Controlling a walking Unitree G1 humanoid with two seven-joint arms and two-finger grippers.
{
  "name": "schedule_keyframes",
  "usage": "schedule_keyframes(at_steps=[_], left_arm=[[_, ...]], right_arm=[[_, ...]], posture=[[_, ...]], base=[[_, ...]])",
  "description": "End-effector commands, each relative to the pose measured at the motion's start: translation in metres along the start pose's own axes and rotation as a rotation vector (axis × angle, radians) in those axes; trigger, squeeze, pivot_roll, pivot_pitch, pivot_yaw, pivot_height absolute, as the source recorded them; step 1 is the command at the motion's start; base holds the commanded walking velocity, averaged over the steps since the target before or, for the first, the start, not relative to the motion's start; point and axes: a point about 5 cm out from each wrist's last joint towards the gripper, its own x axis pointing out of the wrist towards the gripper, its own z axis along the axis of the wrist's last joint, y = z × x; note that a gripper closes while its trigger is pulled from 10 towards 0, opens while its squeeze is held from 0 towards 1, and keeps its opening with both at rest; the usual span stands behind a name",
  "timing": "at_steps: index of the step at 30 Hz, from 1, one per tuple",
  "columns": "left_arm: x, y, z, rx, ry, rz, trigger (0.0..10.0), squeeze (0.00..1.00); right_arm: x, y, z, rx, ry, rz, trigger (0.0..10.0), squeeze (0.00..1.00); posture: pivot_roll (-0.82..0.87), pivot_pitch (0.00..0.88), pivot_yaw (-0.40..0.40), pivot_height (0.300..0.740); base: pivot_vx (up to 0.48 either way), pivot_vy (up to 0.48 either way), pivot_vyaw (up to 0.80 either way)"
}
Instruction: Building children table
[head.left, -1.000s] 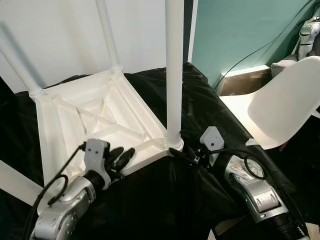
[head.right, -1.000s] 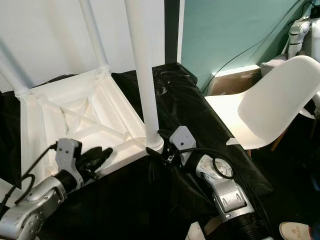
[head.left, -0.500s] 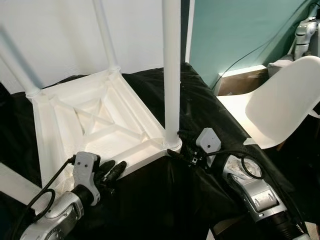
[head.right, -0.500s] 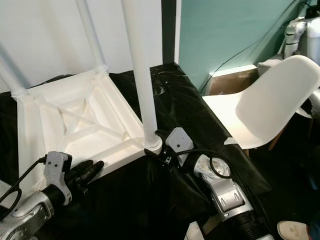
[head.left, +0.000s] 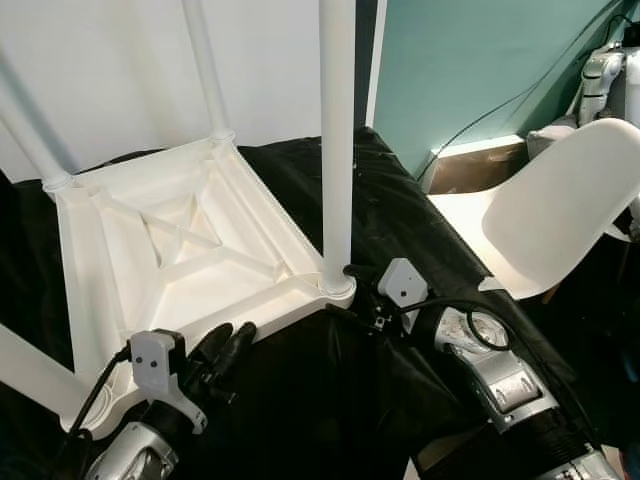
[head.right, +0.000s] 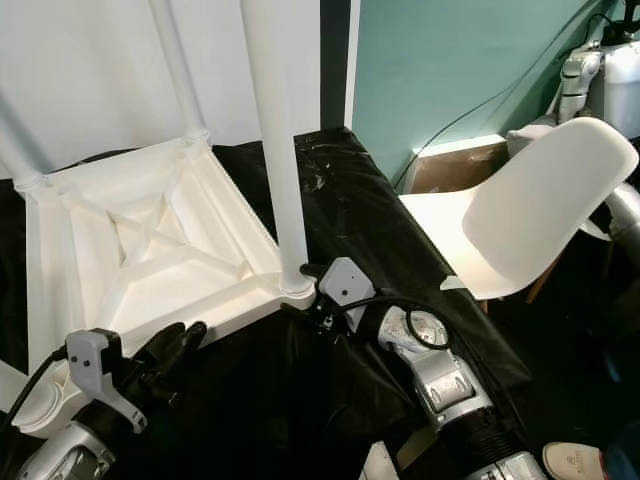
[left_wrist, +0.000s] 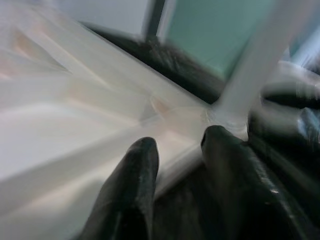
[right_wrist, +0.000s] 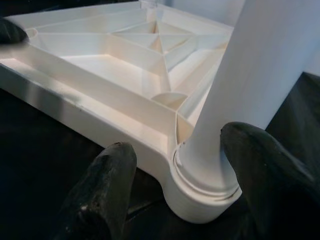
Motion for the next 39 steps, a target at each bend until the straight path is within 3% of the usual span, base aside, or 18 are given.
schedule_keyframes(at_steps=[1, 2, 3, 4, 5, 7, 8, 9, 11, 14, 16, 20, 29, 30, 31, 32, 37, 39], left_arm=[[-0.003, -0.005, 0.01, -0.003, -0.092, -0.073, 10.0, 0.68], [-0.003, -0.005, 0.01, -0.003, -0.092, -0.073, 10.0, 0.68], [-0.005, -0.005, 0.008, -0.009, -0.108, -0.044, 10.0, 1.0], [-0.005, -0.005, 0.008, -0.009, -0.108, -0.044, 10.0, 1.0], [-0.009, -0.003, 0.0, 0.024, -0.094, 0.026, 10.0, 1.0], [-0.009, -0.003, 0.0, 0.024, -0.094, 0.026, 10.0, 1.0], [-0.014, 0.006, -0.002, 0.06, -0.125, 0.156, 10.0, 0.0], [-0.018, 0.012, 0.005, 0.145, -0.176, 0.261, 10.0, 0.0], [-0.018, 0.012, 0.005, 0.145, -0.176, 0.261, 10.0, 0.0], [-0.029, 0.013, 0.022, 0.263, -0.263, 0.387, 10.0, 0.0], [-0.031, 0.01, 0.023, 0.264, -0.268, 0.392, 10.0, 0.0], [-0.044, 0.007, 0.008, 0.272, -0.215, 0.451, 10.0, 0.0], [-0.057, 0.0, -0.005, 0.34, -0.154, 0.436, 10.0, 0.0], [-0.062, -0.002, -0.006, 0.354, -0.132, 0.438, 10.0, 0.0], [-0.078, -0.004, -0.006, 0.384, -0.112, 0.504, 10.0, 0.0], [-0.078, -0.004, -0.006, 0.384, -0.112, 0.504, 10.0, 0.0], [-0.088, 0.003, -0.003, 0.438, -0.109, 0.568, 10.0, 0.0], [-0.1, 0.013, 0.002, 0.488, -0.104, 0.616, 10.0, 0.0]], right_arm=[[0.004, 0.001, -0.004, 0.016, 0.013, 0.013, 10.0, 0.17], [0.004, 0.001, -0.004, 0.016, 0.013, 0.013, 10.0, 0.17], [0.005, 0.002, -0.005, 0.02, 0.012, 0.018, 10.0, 0.39], [0.005, 0.002, -0.005, 0.02, 0.012, 0.018, 10.0, 0.39], [0.007, 0.002, -0.006, 0.021, 0.011, 0.022, 10.0, 0.35], [0.007, 0.002, -0.006, 0.021, 0.011, 0.022, 10.0, 0.35], [0.009, 0.001, -0.007, 0.016, 0.011, 0.022, 10.0, 0.0], [0.01, 0.001, -0.008, 0.011, 0.014, 0.02, 10.0, 0.0], [0.01, 0.001, -0.008, 0.011, 0.014, 0.02, 10.0, 0.0], [0.01, 0.001, -0.01, 0.008, 0.019, 0.016, 10.0, 0.0], [0.01, 0.001, -0.011, 0.012, 0.021, 0.015, 10.0, 0.0], [0.009, 0.002, -0.013, 0.017, 0.026, 0.016, 10.0, 0.0], [0.012, 0.003, -0.016, 0.029, 0.027, 0.025, 10.0, 0.0], [0.013, 0.004, -0.017, 0.029, 0.027, 0.026, 10.0, 0.0], [0.016, 0.003, -0.018, 0.028, 0.028, 0.027, 10.0, 0.0], [0.016, 0.003, -0.018, 0.028, 0.028, 0.027, 10.0, 0.0], [0.018, 0.005, -0.017, 0.029, 0.025, 0.032, 10.0, 0.0], [0.02, 0.007, -0.017, 0.031, 0.02, 0.041, 10.0, 0.0]], posture=[[0.13, 0.0, -0.017, 0.74], [0.13, 0.0, -0.017, 0.74], [0.14, 0.0, -0.023, 0.74], [0.14, 0.0, -0.023, 0.74], [0.15, 0.0, -0.029, 0.74], [0.15, 0.0, -0.029, 0.74], [0.16, 0.0, -0.034, 0.74], [0.16, 0.0, -0.035, 0.74], [0.16, 0.0, -0.035, 0.74], [0.17, 0.0, -0.042, 0.74], [0.17, 0.0, -0.042, 0.74], [0.18, 0.0, -0.044, 0.74], [0.2, 0.0, -0.055, 0.74], [0.2, 0.0, -0.055, 0.74], [0.2, 0.0, -0.055, 0.74], [0.2, 0.0, -0.055, 0.74], [0.24, 0.0, -0.062, 0.74], [0.25, 0.0, -0.071, 0.74]], base=[[0.0, 0.0, 0.0], [0.0, 0.0, 0.0], [0.0, 0.0, 0.0], [0.0, 0.0, 0.0], [0.0, 0.0, 0.0], [0.0, 0.0, 0.0], [0.0, 0.0, 0.0], [0.0, 0.0, 0.0], [0.0, 0.0, 0.0], [0.0, 0.0, 0.0], [0.0, 0.0, 0.0], [0.0, 0.0, 0.0], [0.0, 0.0, 0.0], [0.0, 0.0, 0.0], [0.0, 0.0, 0.0], [0.0, 0.0, 0.0], [0.0, 0.0, 0.0], [0.0, 0.0, 0.0]])
